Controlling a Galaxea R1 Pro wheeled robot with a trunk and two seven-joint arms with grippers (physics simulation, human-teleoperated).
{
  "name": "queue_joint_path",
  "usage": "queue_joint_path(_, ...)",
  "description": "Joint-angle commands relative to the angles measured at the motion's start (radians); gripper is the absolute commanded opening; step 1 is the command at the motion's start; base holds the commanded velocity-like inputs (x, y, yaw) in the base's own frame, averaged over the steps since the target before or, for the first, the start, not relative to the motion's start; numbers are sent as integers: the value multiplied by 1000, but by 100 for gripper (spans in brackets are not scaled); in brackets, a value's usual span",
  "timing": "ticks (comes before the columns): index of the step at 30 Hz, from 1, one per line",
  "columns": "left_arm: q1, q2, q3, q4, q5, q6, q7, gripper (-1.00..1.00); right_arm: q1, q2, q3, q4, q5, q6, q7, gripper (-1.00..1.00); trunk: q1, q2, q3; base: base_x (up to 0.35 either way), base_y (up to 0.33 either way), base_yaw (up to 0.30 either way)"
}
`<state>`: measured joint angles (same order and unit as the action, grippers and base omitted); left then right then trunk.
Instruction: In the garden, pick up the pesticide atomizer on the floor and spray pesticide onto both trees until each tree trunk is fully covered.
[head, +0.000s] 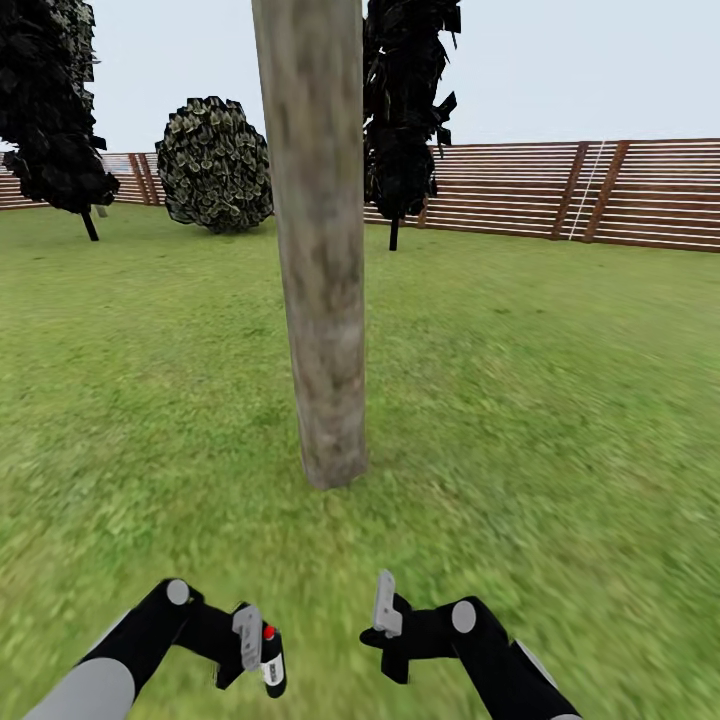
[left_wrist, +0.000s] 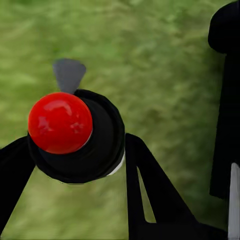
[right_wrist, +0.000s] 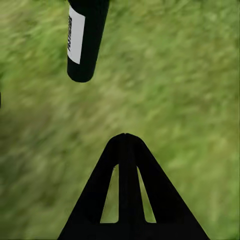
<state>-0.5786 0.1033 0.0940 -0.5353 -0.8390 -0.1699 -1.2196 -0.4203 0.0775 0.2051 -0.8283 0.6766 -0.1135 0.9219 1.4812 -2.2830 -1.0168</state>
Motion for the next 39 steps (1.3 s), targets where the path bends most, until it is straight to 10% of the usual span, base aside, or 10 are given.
queue_joint_path(1,0,-3,-23,0,1,-3,0,-100,0,2,0,-1,0,0,0,-100,0,0,0,0,0,0)
queue_joint_path(12,-3,-73,-119,-1,-2,-8,9,-100,-3,20,0,-22,0,0,0,-100,0,0,0,0,0,0)
queue_joint_path(39,-7,-127,-128,-2,1,-12,63,-100,-3,42,17,-23,1,0,0,-100,0,0,0,0,0,0)
